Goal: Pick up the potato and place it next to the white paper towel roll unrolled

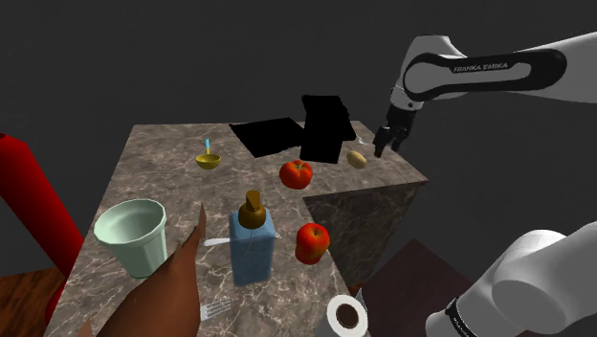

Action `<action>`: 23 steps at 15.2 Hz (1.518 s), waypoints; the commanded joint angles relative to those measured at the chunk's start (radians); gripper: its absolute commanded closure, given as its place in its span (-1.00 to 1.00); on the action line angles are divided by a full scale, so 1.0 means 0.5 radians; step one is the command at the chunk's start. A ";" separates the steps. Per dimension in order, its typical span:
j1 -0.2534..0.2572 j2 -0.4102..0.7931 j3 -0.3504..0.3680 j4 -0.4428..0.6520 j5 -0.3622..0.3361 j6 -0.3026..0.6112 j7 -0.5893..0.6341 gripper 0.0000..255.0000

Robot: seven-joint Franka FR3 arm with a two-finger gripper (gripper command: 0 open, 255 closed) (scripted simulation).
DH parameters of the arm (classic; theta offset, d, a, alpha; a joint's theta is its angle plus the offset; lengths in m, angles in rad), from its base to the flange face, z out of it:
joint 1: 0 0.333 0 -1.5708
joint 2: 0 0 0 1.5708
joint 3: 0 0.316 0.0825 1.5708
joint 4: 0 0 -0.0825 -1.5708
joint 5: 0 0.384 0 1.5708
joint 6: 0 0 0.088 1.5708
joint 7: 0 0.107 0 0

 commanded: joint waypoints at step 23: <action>-0.167 1.351 -0.163 0.699 0.325 0.719 -0.337 -1.00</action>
